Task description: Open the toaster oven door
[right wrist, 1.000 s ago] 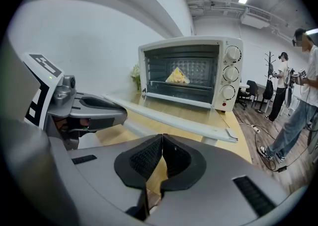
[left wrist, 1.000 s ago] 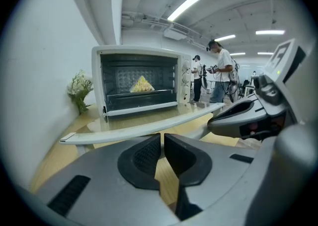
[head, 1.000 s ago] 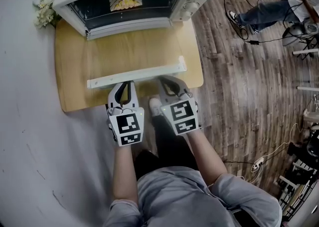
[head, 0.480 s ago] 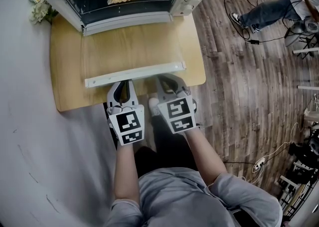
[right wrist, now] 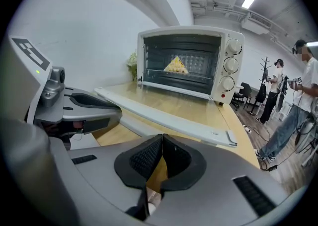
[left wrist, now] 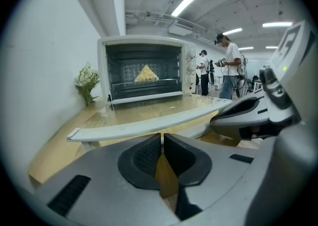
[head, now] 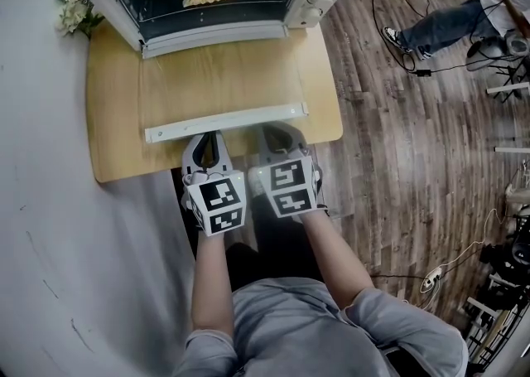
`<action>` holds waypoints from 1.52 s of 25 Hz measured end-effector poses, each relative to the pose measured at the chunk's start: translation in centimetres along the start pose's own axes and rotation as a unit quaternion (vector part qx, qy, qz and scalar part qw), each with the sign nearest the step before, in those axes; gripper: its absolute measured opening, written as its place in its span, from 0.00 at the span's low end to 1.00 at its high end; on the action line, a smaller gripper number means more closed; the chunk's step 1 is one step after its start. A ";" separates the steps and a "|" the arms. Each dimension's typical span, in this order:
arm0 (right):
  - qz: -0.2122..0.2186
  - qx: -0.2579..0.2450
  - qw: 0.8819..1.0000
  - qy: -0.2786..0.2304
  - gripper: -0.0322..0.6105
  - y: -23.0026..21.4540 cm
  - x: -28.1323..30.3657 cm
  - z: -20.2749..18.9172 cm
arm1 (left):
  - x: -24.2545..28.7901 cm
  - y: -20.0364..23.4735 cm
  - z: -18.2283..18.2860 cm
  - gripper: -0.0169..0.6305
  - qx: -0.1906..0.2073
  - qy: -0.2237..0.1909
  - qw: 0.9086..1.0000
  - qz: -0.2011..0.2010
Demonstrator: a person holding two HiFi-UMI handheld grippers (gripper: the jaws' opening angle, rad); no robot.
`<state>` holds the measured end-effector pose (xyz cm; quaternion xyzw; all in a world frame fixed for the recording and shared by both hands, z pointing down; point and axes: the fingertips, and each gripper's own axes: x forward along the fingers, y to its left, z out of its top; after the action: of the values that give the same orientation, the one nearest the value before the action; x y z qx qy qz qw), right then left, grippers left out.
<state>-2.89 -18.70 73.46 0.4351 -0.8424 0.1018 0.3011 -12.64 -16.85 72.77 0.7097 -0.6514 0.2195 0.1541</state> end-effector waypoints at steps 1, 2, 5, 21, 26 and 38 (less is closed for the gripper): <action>0.001 0.002 1.000 -0.001 0.05 0.0 0.0 0.0 | 0.0 0.0 0.0 0.05 -0.001 -0.001 1.000 0.000; 0.002 0.004 1.000 -0.001 0.05 0.0 -0.1 0.0 | -0.1 0.0 0.0 0.05 -0.005 -0.002 1.000 0.000; 0.005 0.006 1.000 -0.003 0.05 0.0 -0.5 0.2 | -0.6 0.2 0.3 0.05 -0.021 -0.007 1.000 -0.001; 0.008 0.024 0.999 -0.041 0.05 0.3 -7.7 7.0 | -7.3 0.7 6.7 0.05 -0.037 -0.035 0.999 0.009; 0.008 0.025 0.997 -0.074 0.05 0.6 -11.4 10.8 | -10.7 0.7 10.6 0.05 -0.047 -0.063 0.997 0.009; 0.017 0.030 0.987 -0.158 0.05 2.3 -20.6 18.8 | -19.7 1.6 18.3 0.04 -0.062 -0.123 0.990 0.012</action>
<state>-3.54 -11.63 46.39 0.4406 -0.8830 0.0623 0.1491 -13.29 -9.39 46.88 0.7128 -0.6860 0.0917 0.1136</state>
